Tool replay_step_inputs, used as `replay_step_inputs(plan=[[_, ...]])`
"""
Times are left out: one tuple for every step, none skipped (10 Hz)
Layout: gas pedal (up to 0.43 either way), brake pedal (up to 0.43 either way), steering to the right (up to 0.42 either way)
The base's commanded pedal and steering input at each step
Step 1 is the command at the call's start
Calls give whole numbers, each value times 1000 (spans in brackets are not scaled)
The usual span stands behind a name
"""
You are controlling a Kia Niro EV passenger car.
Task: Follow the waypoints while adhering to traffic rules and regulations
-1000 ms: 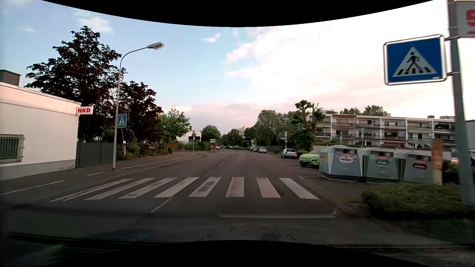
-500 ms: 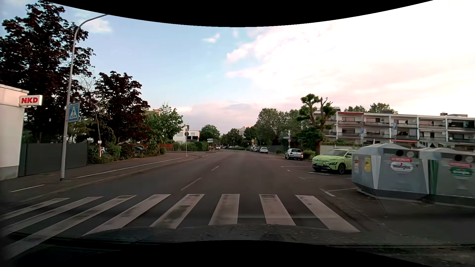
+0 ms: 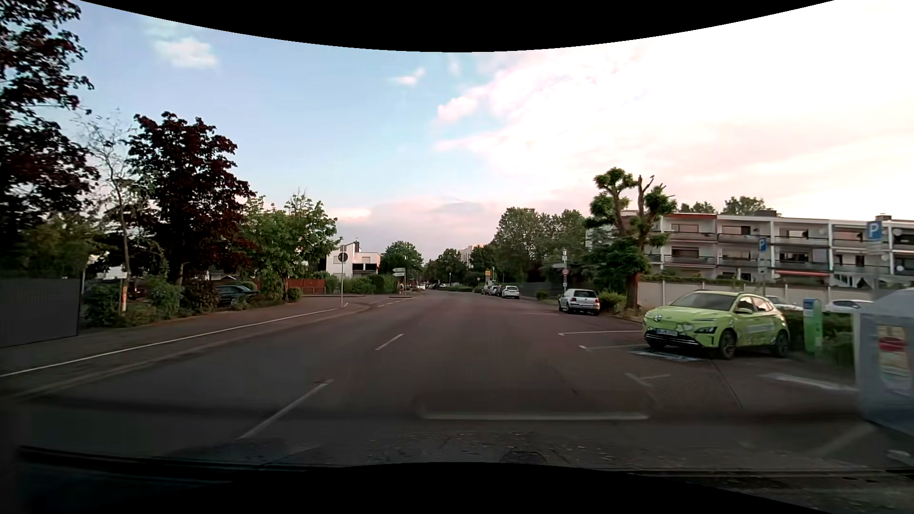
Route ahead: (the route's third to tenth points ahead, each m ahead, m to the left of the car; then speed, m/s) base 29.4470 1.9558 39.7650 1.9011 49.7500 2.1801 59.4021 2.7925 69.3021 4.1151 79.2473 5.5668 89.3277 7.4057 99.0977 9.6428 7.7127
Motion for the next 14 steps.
replay_step_inputs(plan=[[20,0,-4],[20,0,-4],[20,0,-4],[20,0,-4],[20,0,-4],[20,0,-4],[20,0,-3],[20,0,-3],[20,0,-2],[20,0,-3],[20,0,-2],[20,0,-2],[20,0,-2],[20,0,-2]])
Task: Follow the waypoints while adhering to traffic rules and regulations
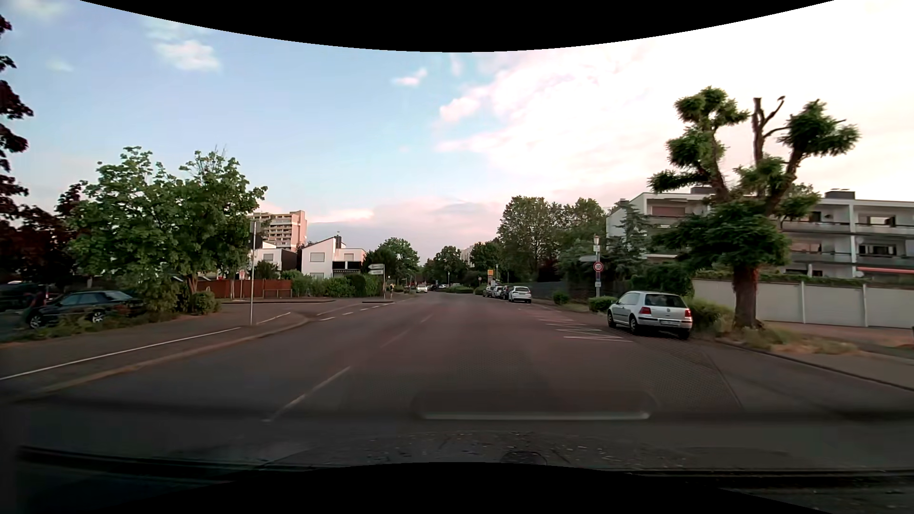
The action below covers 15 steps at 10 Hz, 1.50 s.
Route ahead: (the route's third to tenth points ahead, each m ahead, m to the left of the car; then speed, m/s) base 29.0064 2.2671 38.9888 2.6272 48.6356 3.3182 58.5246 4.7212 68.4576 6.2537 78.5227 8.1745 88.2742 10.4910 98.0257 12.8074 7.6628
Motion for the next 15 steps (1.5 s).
replay_step_inputs(plan=[[20,0,-3],[20,0,-3],[20,0,-4],[20,0,-4],[20,0,-4],[20,0,-5],[20,0,-5],[20,0,-5],[20,0,-5],[20,0,-5],[20,0,-5],[20,0,-5],[20,0,-5],[20,0,-4],[20,0,-5]])
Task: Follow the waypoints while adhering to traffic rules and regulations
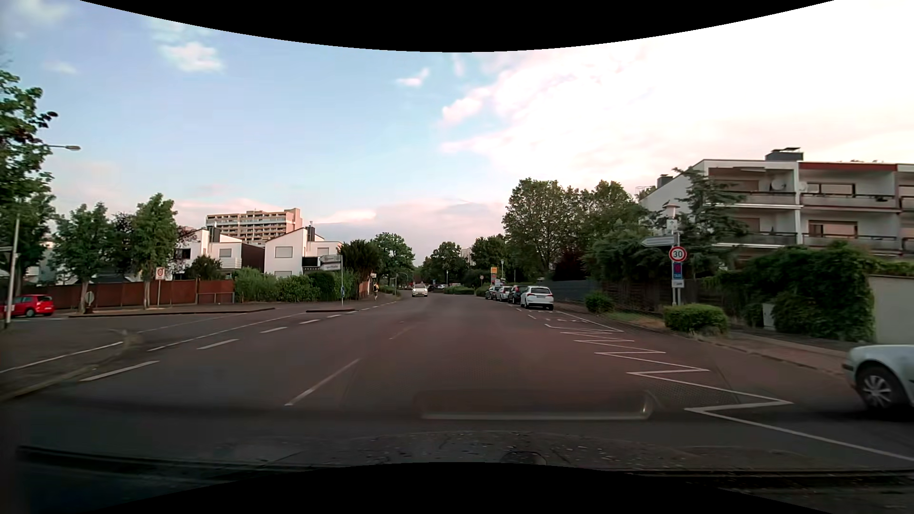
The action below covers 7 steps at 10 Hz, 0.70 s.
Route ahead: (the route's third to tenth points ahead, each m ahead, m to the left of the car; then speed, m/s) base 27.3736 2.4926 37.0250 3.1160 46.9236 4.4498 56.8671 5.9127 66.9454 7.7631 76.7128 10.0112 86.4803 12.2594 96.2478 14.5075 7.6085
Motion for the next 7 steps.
replay_step_inputs(plan=[[20,0,-5],[20,0,-5],[20,0,-5],[20,0,-5],[20,0,-4],[20,0,-5],[20,0,-5]])
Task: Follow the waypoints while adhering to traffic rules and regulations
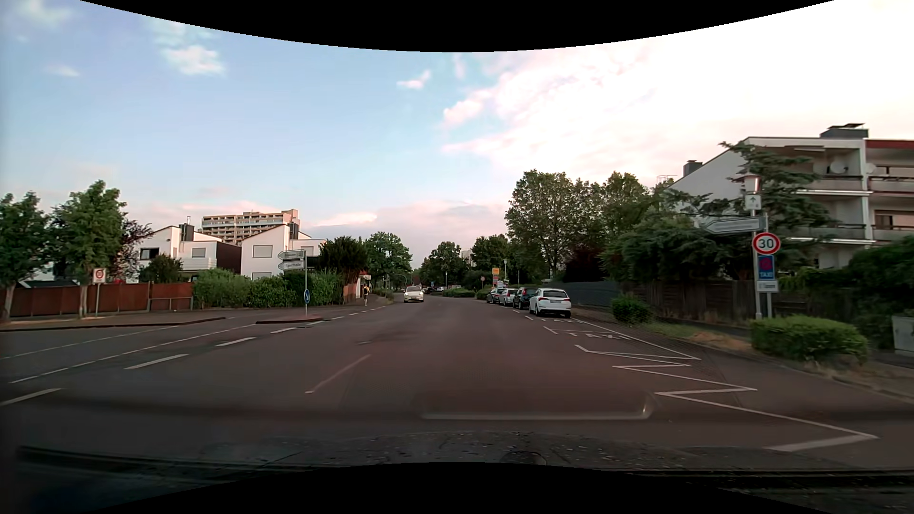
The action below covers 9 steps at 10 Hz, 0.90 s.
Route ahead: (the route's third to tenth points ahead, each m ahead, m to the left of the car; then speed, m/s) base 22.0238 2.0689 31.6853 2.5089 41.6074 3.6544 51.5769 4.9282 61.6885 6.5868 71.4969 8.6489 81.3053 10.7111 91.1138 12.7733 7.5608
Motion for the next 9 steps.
replay_step_inputs(plan=[[20,0,-5],[20,0,-6],[20,0,-7],[20,0,-8],[20,0,-9],[20,0,-11],[20,0,-12],[20,0,-12],[20,0,-12]])
